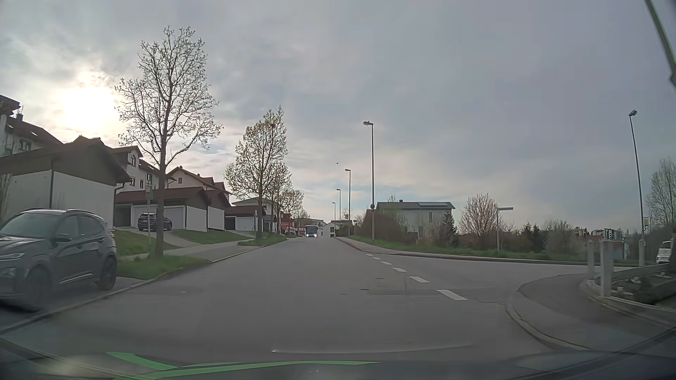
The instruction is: Follow the waypoints while adhering to traffic rules and regulations
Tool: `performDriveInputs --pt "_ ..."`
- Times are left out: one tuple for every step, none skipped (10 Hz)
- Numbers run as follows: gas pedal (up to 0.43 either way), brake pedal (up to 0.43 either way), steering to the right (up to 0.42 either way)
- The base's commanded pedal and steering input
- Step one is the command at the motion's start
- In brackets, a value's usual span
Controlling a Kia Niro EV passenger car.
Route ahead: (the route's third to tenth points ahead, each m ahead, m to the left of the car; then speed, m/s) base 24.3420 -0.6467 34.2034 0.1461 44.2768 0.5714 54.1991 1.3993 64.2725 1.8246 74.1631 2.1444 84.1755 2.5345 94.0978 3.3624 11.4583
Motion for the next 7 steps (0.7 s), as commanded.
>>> performDriveInputs --pt "0.177 0.000 -0.007" --pt "0.177 0.000 -0.008" --pt "0.177 0.000 -0.008" --pt "0.177 0.000 -0.009" --pt "0.177 0.000 -0.009" --pt "0.177 0.000 -0.007" --pt "0.177 0.000 -0.007"
